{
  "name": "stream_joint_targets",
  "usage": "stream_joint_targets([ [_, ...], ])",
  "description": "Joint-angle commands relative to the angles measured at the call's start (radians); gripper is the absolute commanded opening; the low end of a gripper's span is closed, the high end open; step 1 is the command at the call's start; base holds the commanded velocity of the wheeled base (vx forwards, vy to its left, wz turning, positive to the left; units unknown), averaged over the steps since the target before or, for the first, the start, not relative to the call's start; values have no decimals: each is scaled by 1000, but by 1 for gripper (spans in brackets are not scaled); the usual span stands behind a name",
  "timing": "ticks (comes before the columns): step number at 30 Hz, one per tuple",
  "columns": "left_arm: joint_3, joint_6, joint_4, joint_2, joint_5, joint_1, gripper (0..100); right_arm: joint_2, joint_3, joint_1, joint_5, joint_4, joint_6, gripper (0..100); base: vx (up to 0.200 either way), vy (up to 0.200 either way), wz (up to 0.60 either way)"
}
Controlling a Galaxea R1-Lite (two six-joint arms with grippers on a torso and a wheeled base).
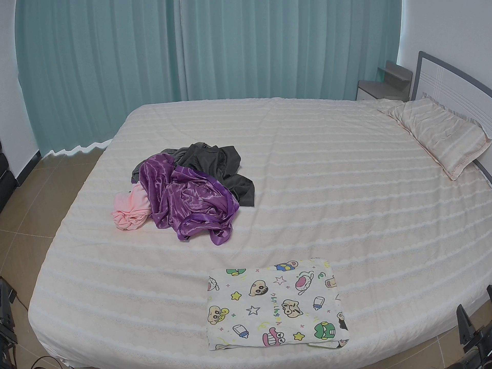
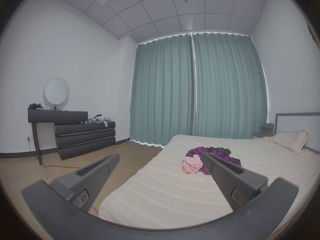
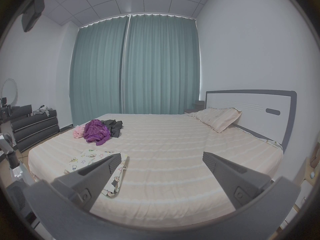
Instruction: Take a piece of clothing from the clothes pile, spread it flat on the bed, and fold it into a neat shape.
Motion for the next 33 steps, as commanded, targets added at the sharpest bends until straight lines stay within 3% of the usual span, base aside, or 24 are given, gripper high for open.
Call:
stream_joint_targets([
  [1, 143, 25, -23, -83, -27, 19, 100, -89, 31, 24, -38, 7, -8, 100, 0, 0, 0],
  [4, 176, 20, -63, -83, -107, 19, 100, -124, 34, 38, 15, -2, -2, 100, 0, 0, 0],
  [7, 176, 17, -58, -83, -219, 19, 100, -124, 35, 38, 18, -5, 1, 100, 0, 0, 0],
  [9, 176, 17, -58, -83, -219, 19, 100, -124, 35, 38, 18, -5, 1, 100, 0, 0, 0],
  [10, 176, 3, -57, -83, -340, 19, 100, -124, 34, 38, 32, -3, -2, 100, 0, 0, 0],
  [11, 176, 5, -57, -83, -373, 19, 100, -124, 32, 38, 35, 4, -2, 100, 0, 0, 0],
  [14, 176, 23, 20, -83, -423, 19, 100, -123, 32, 38, 71, 4, -2, 100, 0, 0, 0],
  [17, 176, 37, 9, -83, -431, 19, 100, -123, 35, 38, 95, -7, 0, 100, 0, 0, 0],
  [19, 176, 36, 8, -83, -432, 19, 100, -123, 35, 38, 63, -3, 4, 100, 0, 0, 0],
  [20, 176, 40, 8, -83, -434, 19, 100, -123, 34, 38, -6, 1, 7, 100, 0, 0, 0],
  [21, 176, 40, 8, -83, -434, 19, 100, -123, 34, 38, -20, 1, 7, 100, 0, 0, 0],
  [22, 176, 42, 8, -83, -435, 19, 100, -123, 26, 38, -179, 6, 4, 100, 0, 0, 0],
  [23, 176, 42, 8, -83, -435, 19, 100, -123, 26, 38, -192, 6, 3, 100, 0, 0, 0],
  [24, 176, 42, 8, -83, -435, 19, 100, -123, 29, 38, -287, -3, -23, 100, 0, 0, 0],
  [25, 176, 42, 8, -83, -435, 19, 100, -123, 29, 38, -287, -3, -23, 100, 0, 0, 0],
  [28, 176, 39, 8, -83, -434, 19, 100, -124, 48, 38, -101, -40, -34, 100, 0, 0, 0],
  [29, 176, 40, 8, -83, -434, 19, 100, -123, 48, 38, -83, -40, -28, 100, 0, 0, 0],
  [30, 176, 37, 6, -83, -431, 19, 100, -110, 60, 37, 3, -19, 21, 100, 0, 0, 0],
  [33, 176, 39, 8, -83, -431, 19, 100, -118, 55, 40, -14, -5, 0, 100, 0, 0, 0],
])
